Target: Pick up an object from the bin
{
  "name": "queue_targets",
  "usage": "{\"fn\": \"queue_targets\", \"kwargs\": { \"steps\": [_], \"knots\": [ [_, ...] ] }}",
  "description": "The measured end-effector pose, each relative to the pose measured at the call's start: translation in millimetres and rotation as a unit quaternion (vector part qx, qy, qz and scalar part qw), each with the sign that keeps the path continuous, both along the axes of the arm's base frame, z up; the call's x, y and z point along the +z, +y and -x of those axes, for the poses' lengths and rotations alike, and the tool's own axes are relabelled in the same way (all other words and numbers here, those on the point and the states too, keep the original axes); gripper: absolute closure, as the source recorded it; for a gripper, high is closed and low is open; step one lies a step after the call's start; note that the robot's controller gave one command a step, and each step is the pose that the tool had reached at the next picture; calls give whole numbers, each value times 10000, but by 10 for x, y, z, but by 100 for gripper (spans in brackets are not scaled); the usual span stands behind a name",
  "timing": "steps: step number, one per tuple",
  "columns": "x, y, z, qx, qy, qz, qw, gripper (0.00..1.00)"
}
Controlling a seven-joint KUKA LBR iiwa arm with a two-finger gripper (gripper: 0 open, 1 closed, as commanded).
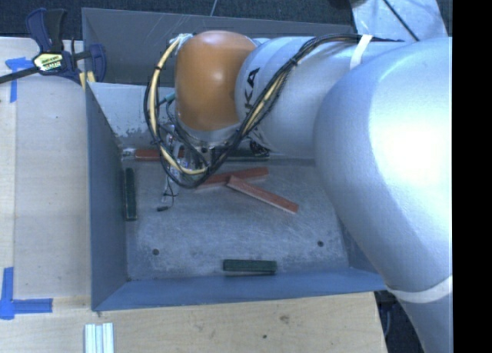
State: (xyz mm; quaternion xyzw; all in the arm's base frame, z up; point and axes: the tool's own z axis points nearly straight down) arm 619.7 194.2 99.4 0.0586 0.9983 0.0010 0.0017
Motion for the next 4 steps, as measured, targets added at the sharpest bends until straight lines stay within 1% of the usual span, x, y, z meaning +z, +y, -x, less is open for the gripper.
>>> {"fn": "queue_targets", "kwargs": {
  "steps": [1, 2, 3, 4],
  "knots": [
    [-193, -140, -75, -502, 11, -1, 9987, 0],
    [-257, 37, -87, -101, -41, -9, 9999, 100],
    [-258, 37, -87, -103, -41, -10, 9999, 100],
    [-204, 144, -2, 908, -12, 14, 9959, 100]
  ]
}}
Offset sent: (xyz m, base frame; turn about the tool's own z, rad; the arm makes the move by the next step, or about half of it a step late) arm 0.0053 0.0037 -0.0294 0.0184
